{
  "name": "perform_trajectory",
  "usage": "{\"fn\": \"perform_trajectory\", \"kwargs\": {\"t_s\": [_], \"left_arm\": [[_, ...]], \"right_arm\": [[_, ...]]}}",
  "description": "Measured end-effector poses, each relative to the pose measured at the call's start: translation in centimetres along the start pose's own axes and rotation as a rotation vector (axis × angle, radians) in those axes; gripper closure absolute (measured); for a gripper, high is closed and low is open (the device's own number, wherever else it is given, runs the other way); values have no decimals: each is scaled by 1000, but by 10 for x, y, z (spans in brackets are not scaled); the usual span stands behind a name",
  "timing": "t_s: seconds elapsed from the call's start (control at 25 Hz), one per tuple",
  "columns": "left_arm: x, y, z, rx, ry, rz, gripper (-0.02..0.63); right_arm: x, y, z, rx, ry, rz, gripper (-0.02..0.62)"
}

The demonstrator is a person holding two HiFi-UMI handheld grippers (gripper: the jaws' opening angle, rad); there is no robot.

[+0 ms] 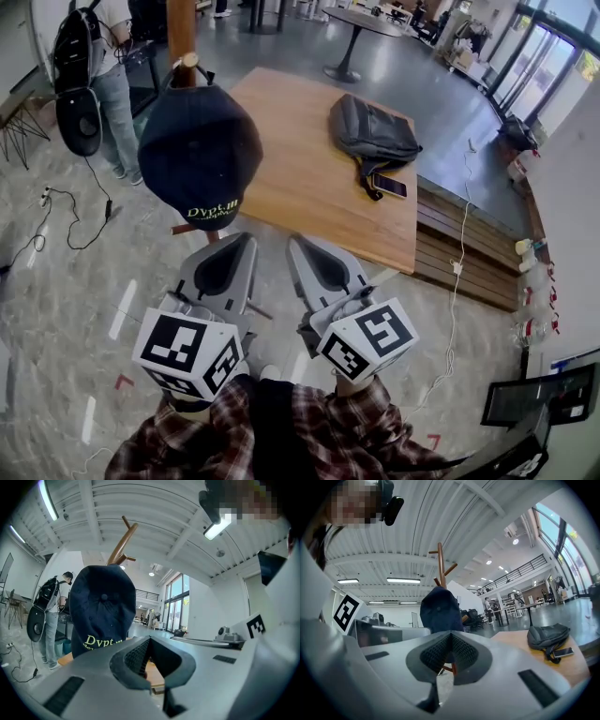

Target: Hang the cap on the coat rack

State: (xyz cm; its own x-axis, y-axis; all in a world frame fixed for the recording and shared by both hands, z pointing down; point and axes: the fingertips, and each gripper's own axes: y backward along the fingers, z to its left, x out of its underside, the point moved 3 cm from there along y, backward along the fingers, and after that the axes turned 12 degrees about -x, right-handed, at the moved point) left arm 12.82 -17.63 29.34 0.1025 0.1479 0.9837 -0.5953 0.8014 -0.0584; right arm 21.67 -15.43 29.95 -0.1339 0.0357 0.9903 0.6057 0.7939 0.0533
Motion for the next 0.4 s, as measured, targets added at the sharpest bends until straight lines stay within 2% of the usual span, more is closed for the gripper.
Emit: {"fn": "perform_trajectory", "kwargs": {"t_s": [0.2, 0.4], "left_arm": [[-2, 1, 9, -4, 26, -3, 595], [-15, 7, 30, -97, 5, -30, 595]], "right_arm": [[-3, -6, 1, -1, 16, 0, 584], [-8, -31, 5, -89, 26, -23, 584]]}}
